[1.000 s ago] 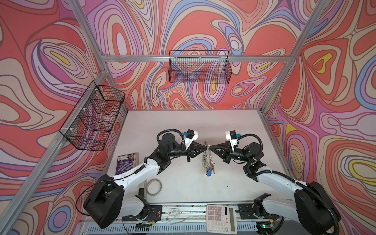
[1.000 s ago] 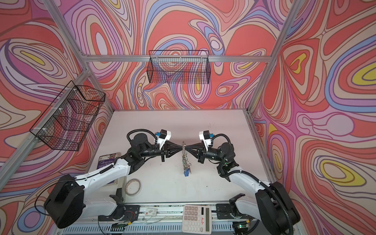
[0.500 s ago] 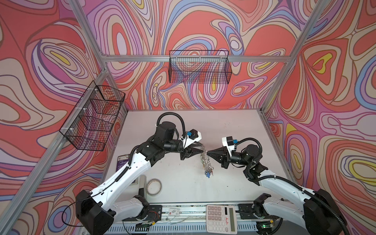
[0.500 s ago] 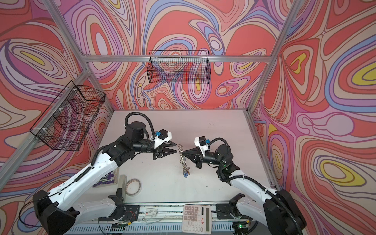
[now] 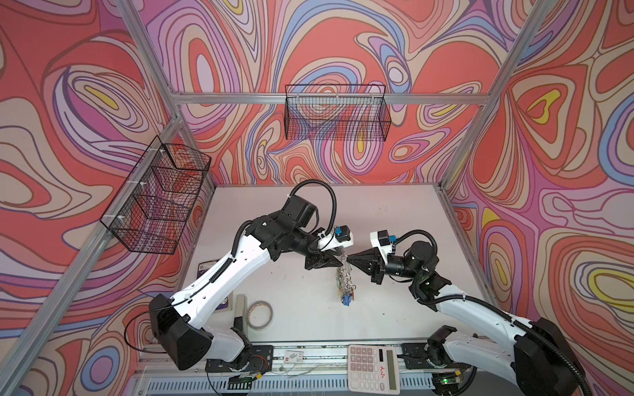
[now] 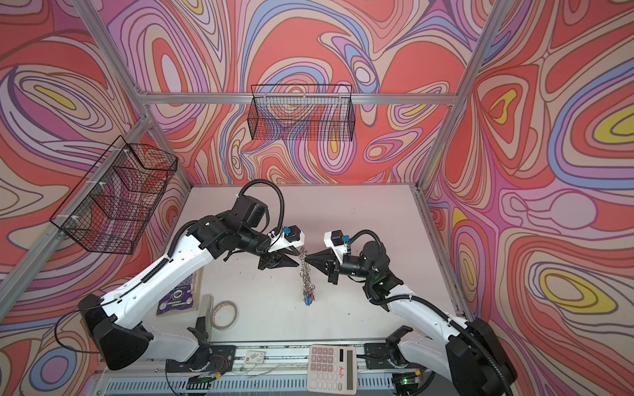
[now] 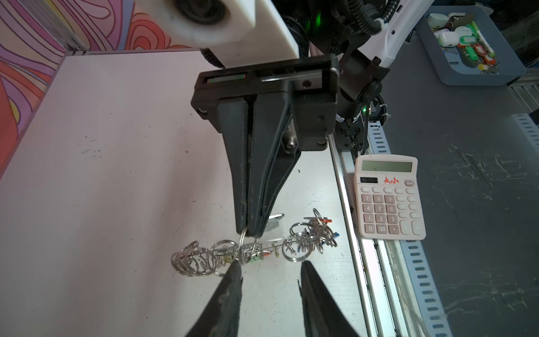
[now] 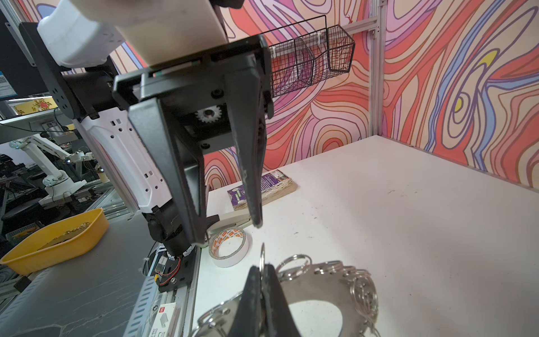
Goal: Attach keys to a key ring
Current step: Insert the key into the keyring.
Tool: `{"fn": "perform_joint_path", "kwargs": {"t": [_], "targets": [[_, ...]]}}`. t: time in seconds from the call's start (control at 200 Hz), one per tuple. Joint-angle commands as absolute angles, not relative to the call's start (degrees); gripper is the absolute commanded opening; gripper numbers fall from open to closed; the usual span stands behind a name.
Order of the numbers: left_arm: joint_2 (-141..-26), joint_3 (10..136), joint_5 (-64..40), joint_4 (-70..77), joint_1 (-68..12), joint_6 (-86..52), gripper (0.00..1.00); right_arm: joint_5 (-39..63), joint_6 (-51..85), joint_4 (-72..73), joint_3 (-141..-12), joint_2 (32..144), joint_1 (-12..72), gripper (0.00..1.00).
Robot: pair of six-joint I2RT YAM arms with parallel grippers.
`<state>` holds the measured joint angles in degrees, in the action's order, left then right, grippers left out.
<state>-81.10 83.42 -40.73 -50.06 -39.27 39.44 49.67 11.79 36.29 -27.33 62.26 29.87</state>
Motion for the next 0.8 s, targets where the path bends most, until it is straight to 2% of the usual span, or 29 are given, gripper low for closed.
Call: {"fn": "perform_joint_path", "kwargs": {"t": [0.0,0.711,0.791], "targets": [[-82.38,86.04,-39.21,-54.04,-39.8,41.75,0.37,49.6,10.8,38.5,-29.58,62.22,30.49,0.0],[-85.42,86.82,-36.55,-52.5,-41.14,41.69,0.32,50.17,11.29,38.59,-29.8,62.93,30.81,0.0],[-85.71,86.96,-36.89,-52.77,-41.21,41.71,0.25,50.05,11.51,38.93,-29.7,62.93,30.75,0.0]]}}
